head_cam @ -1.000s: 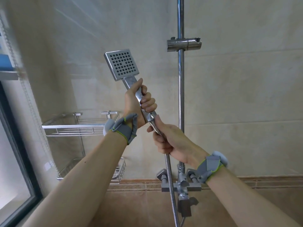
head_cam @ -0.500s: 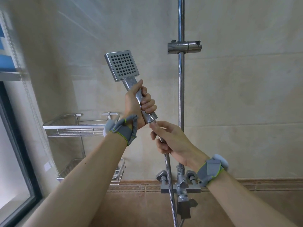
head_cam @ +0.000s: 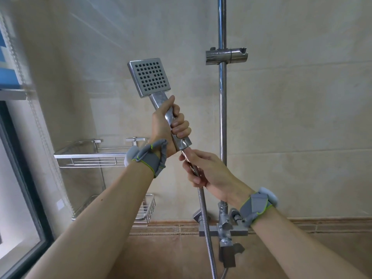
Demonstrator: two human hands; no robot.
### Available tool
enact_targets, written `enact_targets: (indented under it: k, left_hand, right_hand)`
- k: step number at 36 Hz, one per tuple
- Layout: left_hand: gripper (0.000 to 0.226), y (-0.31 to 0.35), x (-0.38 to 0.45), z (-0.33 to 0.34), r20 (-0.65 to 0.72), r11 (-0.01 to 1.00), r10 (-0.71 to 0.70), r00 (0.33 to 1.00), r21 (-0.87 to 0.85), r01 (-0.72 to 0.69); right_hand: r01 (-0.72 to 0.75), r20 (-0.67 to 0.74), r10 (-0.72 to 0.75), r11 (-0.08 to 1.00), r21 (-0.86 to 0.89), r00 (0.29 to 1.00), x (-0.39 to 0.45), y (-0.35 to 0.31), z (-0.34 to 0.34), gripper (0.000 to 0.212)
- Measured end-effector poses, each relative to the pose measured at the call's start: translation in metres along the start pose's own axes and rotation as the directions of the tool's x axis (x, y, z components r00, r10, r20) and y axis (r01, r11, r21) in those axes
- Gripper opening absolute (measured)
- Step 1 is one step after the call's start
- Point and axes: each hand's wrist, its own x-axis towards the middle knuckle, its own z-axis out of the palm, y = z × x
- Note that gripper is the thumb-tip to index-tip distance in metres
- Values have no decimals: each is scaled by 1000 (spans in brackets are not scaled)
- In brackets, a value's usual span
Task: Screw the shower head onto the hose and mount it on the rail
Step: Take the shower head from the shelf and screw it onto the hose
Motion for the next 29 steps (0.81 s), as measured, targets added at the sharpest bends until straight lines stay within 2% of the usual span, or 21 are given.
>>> enact_targets:
  k: [4, 10, 16, 22, 29]
  left_hand:
    - [44, 0, -1, 1, 12, 1000, -7, 1000, -1, 7]
    - [43, -4, 1, -3, -12, 1000, -2, 1000, -1, 2]
    - [44, -4, 3, -6, 20, 1000, -18, 1000, -7, 18]
    - [43, -6, 4, -7, 11, 1000, -16, 1000, 7, 16]
    - [44, -7, 3, -2, 18, 999, -31, 999, 22, 31]
  right_hand:
    - [-67, 71, 64, 997, 47, 995, -3, -3, -3, 41]
    - [44, -81, -46, 999, -32, 996, -1, -1, 1, 40]
    - [-17, 7, 16, 999, 30, 1000, -1, -1, -2, 40]
    - [37, -71, -41, 998, -55, 997, 2, 3, -1, 30]
    - [-68, 99, 62, 996, 51, 993, 0, -1, -8, 33]
